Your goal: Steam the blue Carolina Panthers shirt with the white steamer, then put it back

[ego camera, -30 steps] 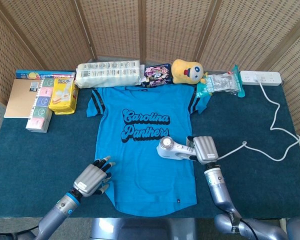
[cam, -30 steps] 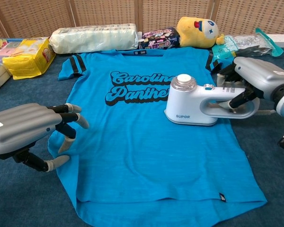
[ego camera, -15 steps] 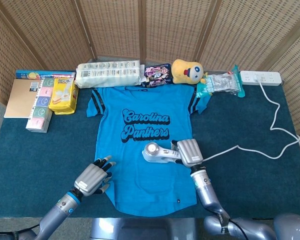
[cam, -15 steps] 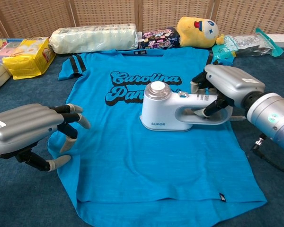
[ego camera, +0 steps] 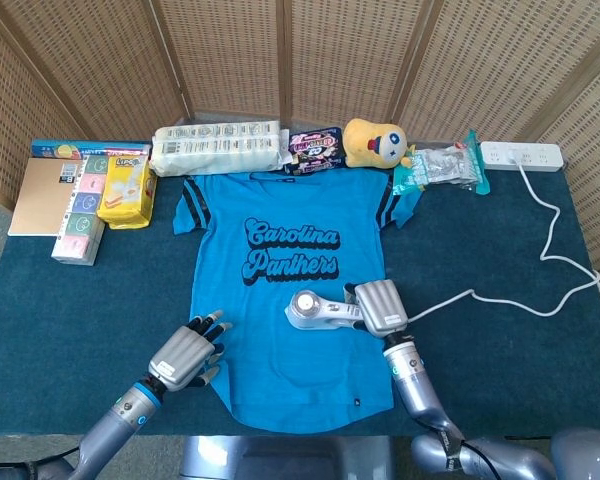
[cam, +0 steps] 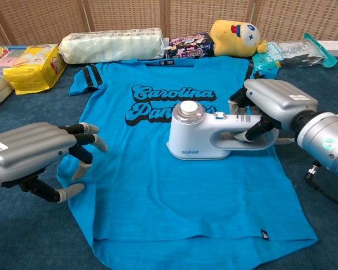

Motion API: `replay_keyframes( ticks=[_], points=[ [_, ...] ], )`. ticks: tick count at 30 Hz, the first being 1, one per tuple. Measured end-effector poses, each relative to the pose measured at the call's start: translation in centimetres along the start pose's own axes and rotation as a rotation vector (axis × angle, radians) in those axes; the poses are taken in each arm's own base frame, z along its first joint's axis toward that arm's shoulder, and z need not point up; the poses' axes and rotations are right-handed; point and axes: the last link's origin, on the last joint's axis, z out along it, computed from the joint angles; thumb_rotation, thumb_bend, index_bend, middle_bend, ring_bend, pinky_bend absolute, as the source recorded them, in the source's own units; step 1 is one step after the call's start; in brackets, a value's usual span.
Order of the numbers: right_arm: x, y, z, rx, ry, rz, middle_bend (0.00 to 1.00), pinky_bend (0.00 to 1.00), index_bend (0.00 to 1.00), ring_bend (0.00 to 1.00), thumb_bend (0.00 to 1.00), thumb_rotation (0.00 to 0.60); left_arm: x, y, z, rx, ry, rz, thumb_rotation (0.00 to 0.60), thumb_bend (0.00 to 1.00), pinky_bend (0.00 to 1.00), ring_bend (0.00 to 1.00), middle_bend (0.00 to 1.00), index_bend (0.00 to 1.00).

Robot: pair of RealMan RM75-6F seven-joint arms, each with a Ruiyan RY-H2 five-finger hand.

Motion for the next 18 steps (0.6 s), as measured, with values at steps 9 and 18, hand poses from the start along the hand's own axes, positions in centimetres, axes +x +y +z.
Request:
replay_keyframes(
  ticks=[9, 18],
  points=[
    [0.7, 2.2, -1.0, -0.027, 0.008, -0.058, 0.69, 0.73, 0.67, 0.72, 0.35, 0.6, 0.0, 0.0, 0.1, -0.002, 0.002, 0.003, 0.515, 0.44, 0.2, 0.07, 0.21, 0.63],
    [0.8, 2.8, -1.0, -0.037, 0.014, -0.063, 0.69, 0.73, 0.67, 0.72, 0.35, 0.6, -0.1, 0.2, 0.2, -0.003, -0.001, 0.0, 0.521, 0.44, 0.2, 0.07, 0.21, 0.63]
  ],
)
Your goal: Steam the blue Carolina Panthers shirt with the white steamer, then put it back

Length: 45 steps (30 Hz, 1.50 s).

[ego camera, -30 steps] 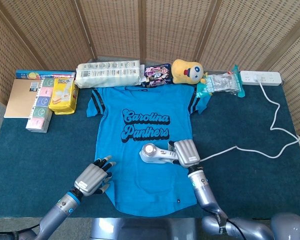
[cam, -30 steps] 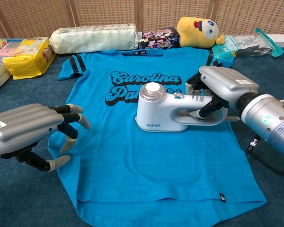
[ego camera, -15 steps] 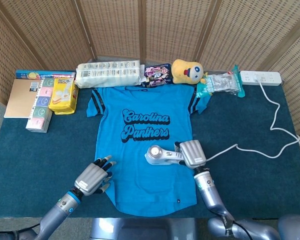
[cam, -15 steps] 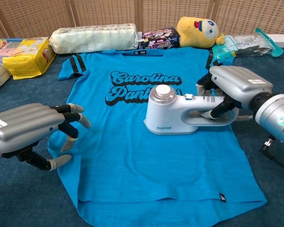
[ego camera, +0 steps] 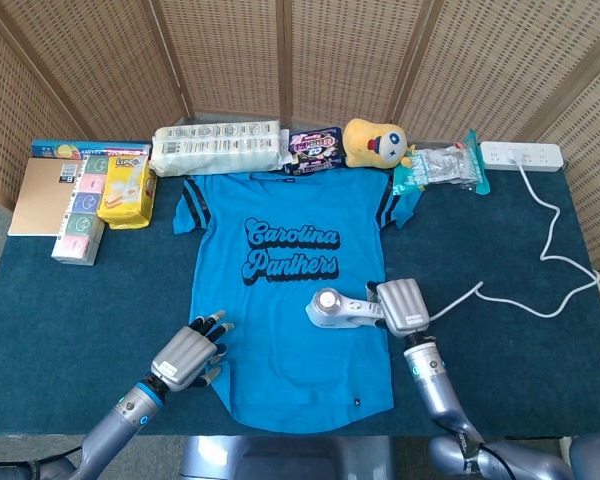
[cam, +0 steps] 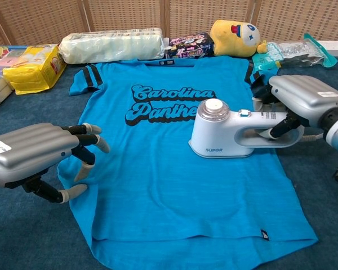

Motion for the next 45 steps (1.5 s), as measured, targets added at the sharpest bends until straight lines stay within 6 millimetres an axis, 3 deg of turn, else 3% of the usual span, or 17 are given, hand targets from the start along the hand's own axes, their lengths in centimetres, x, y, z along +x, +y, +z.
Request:
replay_keyframes(
  ticks=[25, 33, 45],
  points=[
    [-1.7, -4.2, 2.3, 0.05, -0.002, 0.019, 0.69, 0.72, 0.67, 0.71, 0.34, 0.6, -0.2, -0.9, -0.5, 0.024, 0.0, -0.015, 0.522, 0.44, 0.2, 0.07, 0.21, 0.63],
    [-1.3, -3.3, 2.2, 0.036, 0.014, -0.005, 0.69, 0.72, 0.67, 0.71, 0.34, 0.6, -0.1, -0.9, -0.4, 0.021, 0.004, -0.012, 0.515, 0.44, 0.2, 0.07, 0.21, 0.63],
    [-0.3, -0.2, 2.6, -0.038, 0.047, -0.052, 0.69, 0.72, 0.67, 0.71, 0.34, 0.6, -0.2, -0.7, -0.3, 0.016, 0.002, -0.01, 0.513, 0.44, 0.2, 0.07, 0.21, 0.63]
  ],
)
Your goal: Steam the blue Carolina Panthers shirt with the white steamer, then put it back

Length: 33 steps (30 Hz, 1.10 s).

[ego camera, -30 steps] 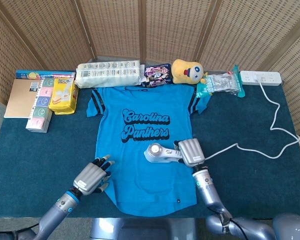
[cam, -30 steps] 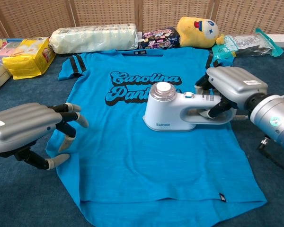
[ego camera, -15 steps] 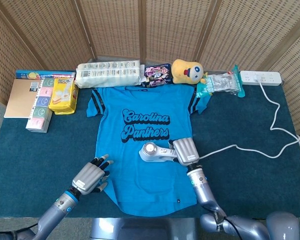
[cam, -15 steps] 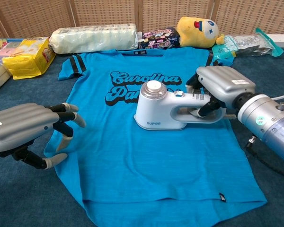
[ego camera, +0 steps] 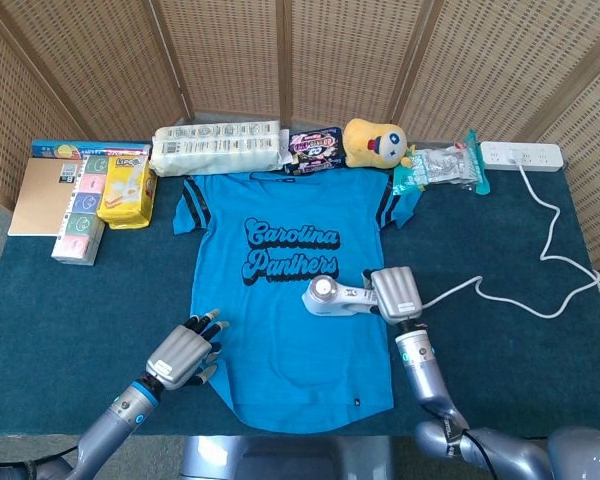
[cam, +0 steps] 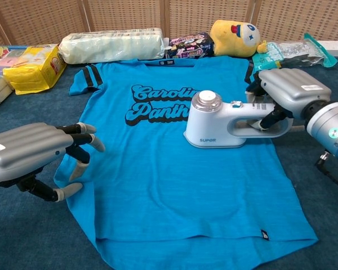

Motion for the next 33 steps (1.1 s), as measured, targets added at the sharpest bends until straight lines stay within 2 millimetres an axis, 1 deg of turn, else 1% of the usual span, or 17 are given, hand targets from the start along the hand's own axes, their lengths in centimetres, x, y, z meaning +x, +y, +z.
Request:
replay_keyframes(
  ticks=[3, 6, 10, 15, 21, 25, 33],
  points=[
    [0.1, 0.7, 0.5, -0.021, 0.008, -0.007, 0.69, 0.72, 0.67, 0.71, 0.34, 0.6, 0.0, 0.0, 0.0, 0.003, -0.001, 0.0, 0.519, 0.44, 0.2, 0.07, 0.21, 0.63],
    [0.1, 1.2, 1.0, -0.041, 0.013, -0.013, 0.69, 0.72, 0.67, 0.71, 0.34, 0.6, 0.0, -0.1, 0.0, 0.005, 0.0, 0.0, 0.514, 0.44, 0.2, 0.07, 0.21, 0.63],
    [-0.1, 2.0, 1.6, -0.069, 0.012, -0.027, 0.69, 0.72, 0.67, 0.71, 0.34, 0.6, 0.0, -0.1, -0.1, 0.009, -0.001, 0.0, 0.523, 0.44, 0.2, 0.07, 0.21, 0.63],
    [-0.4, 2.5, 2.4, -0.099, 0.014, -0.035, 0.69, 0.72, 0.67, 0.71, 0.34, 0.6, 0.0, -0.3, -0.2, 0.016, -0.001, -0.001, 0.521, 0.44, 0.2, 0.07, 0.21, 0.63],
    [-0.7, 2.0, 2.8, -0.091, 0.012, -0.026, 0.69, 0.72, 0.67, 0.71, 0.34, 0.6, 0.0, -0.3, -0.2, 0.016, -0.002, -0.002, 0.516, 0.44, 0.2, 0.07, 0.21, 0.63],
    [-0.7, 1.3, 2.7, -0.068, 0.011, -0.024, 0.69, 0.72, 0.67, 0.71, 0.34, 0.6, 0.0, -0.2, -0.1, 0.015, -0.001, -0.002, 0.523, 0.44, 0.2, 0.07, 0.21, 0.63],
    [-0.3, 0.4, 2.2, -0.019, 0.015, -0.024, 0.69, 0.72, 0.67, 0.71, 0.34, 0.6, -0.1, -0.3, -0.1, 0.016, -0.006, -0.002, 0.512, 0.44, 0.2, 0.07, 0.21, 0.63]
  ],
)
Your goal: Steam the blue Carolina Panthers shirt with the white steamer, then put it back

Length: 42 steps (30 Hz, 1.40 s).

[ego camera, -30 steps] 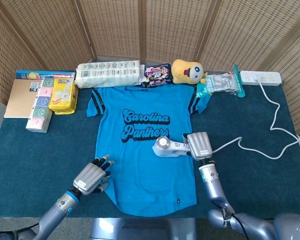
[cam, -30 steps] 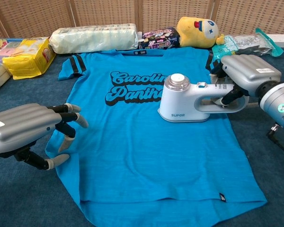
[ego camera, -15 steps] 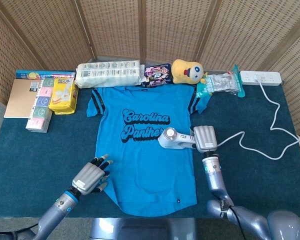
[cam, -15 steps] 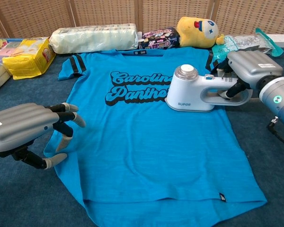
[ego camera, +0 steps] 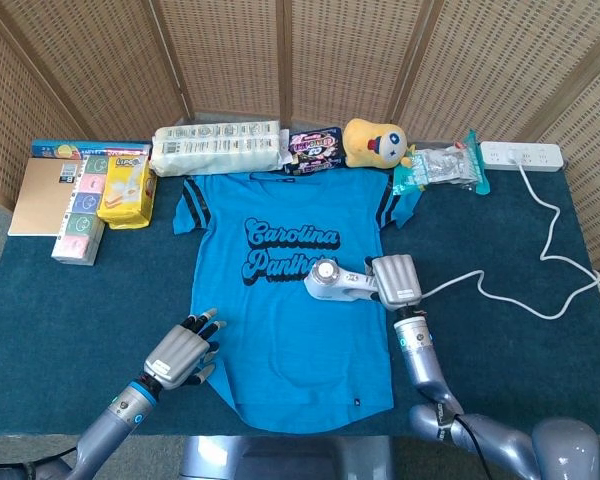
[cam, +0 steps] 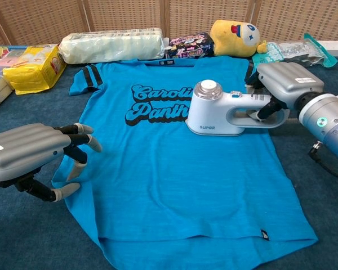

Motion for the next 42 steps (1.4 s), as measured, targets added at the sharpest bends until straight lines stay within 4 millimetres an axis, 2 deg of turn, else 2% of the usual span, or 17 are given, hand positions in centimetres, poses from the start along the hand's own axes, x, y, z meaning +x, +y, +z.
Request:
replay_keyframes(
  ticks=[14, 25, 42],
  points=[
    [0.0, -1.2, -3.0, 0.071, -0.038, 0.033, 0.69, 0.72, 0.67, 0.72, 0.34, 0.6, -0.1, 0.2, 0.4, -0.008, 0.0, 0.003, 0.519, 0.44, 0.2, 0.07, 0.21, 0.63],
    [-0.3, -1.5, -5.6, 0.092, -0.057, 0.048, 0.69, 0.72, 0.67, 0.72, 0.34, 0.6, 0.0, 0.2, 0.4, -0.013, -0.002, 0.01, 0.52, 0.44, 0.2, 0.07, 0.21, 0.63],
    [0.1, -1.7, -7.9, 0.117, -0.071, 0.026, 0.69, 0.72, 0.67, 0.72, 0.34, 0.6, 0.0, 0.3, 0.5, -0.018, -0.004, 0.013, 0.522, 0.44, 0.2, 0.07, 0.21, 0.63]
  ],
)
